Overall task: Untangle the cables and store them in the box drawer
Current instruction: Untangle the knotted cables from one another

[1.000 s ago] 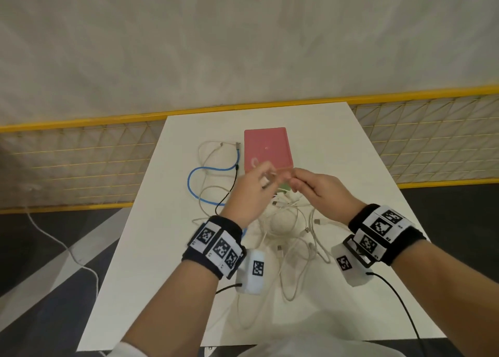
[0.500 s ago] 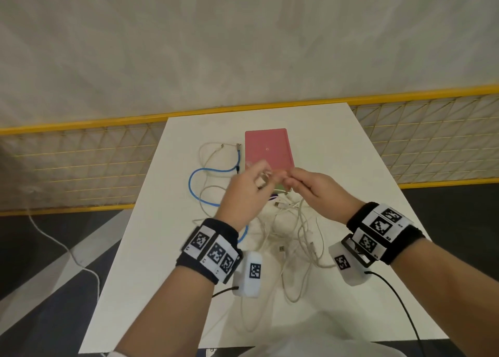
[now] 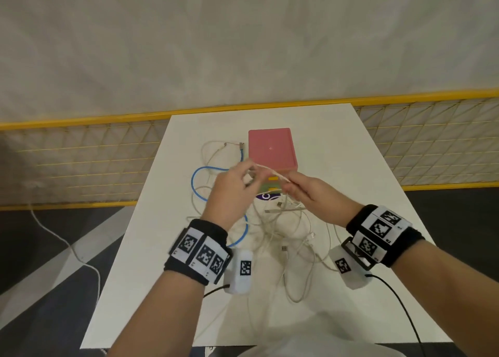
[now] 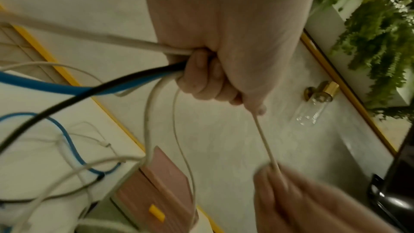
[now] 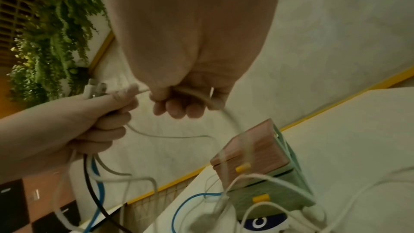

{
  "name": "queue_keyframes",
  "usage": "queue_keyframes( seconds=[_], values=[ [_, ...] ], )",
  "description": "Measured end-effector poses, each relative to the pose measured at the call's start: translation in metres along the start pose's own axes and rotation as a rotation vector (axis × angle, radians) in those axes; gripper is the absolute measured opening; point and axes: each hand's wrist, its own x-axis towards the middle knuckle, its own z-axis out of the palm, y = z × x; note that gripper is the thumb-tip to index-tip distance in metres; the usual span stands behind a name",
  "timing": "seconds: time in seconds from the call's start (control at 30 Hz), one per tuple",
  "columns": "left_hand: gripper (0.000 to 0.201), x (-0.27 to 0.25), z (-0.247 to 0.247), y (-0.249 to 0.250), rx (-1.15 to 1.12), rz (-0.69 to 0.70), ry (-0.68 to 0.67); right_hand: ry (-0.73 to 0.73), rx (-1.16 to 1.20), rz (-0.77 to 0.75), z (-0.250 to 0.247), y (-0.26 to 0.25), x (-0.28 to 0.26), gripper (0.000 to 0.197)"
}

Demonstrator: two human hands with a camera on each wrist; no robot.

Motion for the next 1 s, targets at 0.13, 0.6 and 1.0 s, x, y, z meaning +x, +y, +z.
queue_keyframes(
  seconds=[0.13,0.6,1.0],
  values=[
    [0.029,0.003,-0.035,-0.017,0.005,0.0,0.223,-0.1,-0.163,-0.032,-0.003,0.015,0.004,0.018],
    [0.025,-0.011,-0.068,-0.051,-0.254,-0.2,0.448,0.294,-0.397,-0.043,-0.013,-0.062,0.141,0.027],
    [0.013,-0.022,-0.039,-0.067,-0.246,-0.165,0.315,-0.67,-0.435,0.005,0.085,-0.02,0.092,0.018]
  ],
)
